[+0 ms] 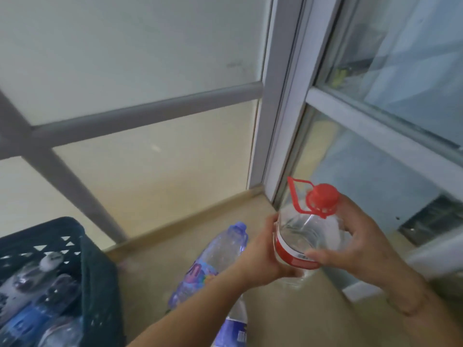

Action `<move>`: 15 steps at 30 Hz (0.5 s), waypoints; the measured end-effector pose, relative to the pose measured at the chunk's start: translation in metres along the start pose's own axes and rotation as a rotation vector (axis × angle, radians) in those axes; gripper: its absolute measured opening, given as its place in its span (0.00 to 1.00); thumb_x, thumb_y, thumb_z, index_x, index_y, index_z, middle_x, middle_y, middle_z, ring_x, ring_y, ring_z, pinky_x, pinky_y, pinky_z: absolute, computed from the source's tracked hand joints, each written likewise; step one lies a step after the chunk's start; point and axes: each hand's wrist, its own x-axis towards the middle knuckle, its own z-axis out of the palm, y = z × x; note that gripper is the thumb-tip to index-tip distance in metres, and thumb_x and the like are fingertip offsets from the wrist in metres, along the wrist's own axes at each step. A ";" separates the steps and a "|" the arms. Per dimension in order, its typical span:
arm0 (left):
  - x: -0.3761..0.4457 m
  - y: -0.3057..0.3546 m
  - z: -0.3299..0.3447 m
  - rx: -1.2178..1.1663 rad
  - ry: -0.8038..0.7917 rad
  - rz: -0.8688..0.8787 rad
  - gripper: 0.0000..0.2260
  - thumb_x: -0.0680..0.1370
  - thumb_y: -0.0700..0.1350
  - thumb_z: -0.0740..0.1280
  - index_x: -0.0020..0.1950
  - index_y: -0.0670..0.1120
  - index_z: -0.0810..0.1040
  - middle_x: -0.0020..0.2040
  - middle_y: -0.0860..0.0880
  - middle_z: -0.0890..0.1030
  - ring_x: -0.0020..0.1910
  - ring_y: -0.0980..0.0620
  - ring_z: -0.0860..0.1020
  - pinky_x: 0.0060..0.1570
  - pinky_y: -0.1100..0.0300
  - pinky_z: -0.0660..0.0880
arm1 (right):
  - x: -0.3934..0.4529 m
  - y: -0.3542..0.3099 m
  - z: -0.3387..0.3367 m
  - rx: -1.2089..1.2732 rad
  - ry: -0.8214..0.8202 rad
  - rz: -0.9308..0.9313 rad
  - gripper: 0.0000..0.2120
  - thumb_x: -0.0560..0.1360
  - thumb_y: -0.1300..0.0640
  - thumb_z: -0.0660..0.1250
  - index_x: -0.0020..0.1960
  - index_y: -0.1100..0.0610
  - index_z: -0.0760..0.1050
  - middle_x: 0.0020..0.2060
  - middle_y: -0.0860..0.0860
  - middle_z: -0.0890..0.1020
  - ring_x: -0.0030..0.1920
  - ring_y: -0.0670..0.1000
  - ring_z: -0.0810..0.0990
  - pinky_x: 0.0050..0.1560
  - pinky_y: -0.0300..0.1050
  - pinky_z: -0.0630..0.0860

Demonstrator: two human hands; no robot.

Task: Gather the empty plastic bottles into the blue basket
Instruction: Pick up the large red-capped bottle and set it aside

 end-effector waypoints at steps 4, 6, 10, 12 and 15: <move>-0.002 -0.008 0.011 0.052 -0.025 -0.046 0.46 0.63 0.42 0.83 0.72 0.49 0.59 0.63 0.54 0.75 0.60 0.63 0.76 0.58 0.63 0.75 | -0.017 0.024 0.002 0.078 0.041 0.042 0.40 0.55 0.61 0.83 0.64 0.44 0.74 0.58 0.43 0.82 0.58 0.44 0.81 0.55 0.34 0.76; -0.001 -0.010 0.014 0.082 -0.013 -0.059 0.46 0.62 0.43 0.83 0.72 0.50 0.59 0.64 0.54 0.75 0.61 0.59 0.77 0.59 0.58 0.77 | -0.022 0.030 0.004 0.117 0.063 0.058 0.40 0.57 0.60 0.83 0.66 0.48 0.73 0.60 0.46 0.82 0.60 0.48 0.80 0.59 0.39 0.76; -0.007 -0.010 0.016 0.117 0.001 -0.093 0.47 0.63 0.44 0.83 0.73 0.51 0.59 0.64 0.54 0.76 0.61 0.58 0.77 0.61 0.57 0.76 | -0.031 0.032 0.012 0.157 0.071 0.080 0.42 0.62 0.60 0.82 0.71 0.55 0.67 0.63 0.50 0.79 0.63 0.52 0.78 0.63 0.53 0.75; -0.014 -0.005 0.015 0.135 0.005 -0.094 0.46 0.64 0.43 0.82 0.75 0.51 0.58 0.66 0.54 0.75 0.64 0.58 0.75 0.64 0.56 0.74 | -0.033 0.031 0.015 0.137 0.065 0.111 0.44 0.62 0.62 0.81 0.73 0.55 0.64 0.65 0.50 0.77 0.65 0.52 0.77 0.64 0.55 0.73; -0.033 0.012 0.003 0.205 -0.011 -0.065 0.48 0.66 0.44 0.82 0.77 0.51 0.57 0.72 0.52 0.70 0.70 0.56 0.70 0.70 0.58 0.68 | -0.042 0.027 0.024 0.131 0.138 0.108 0.48 0.61 0.53 0.80 0.76 0.51 0.60 0.70 0.47 0.73 0.69 0.50 0.73 0.68 0.54 0.69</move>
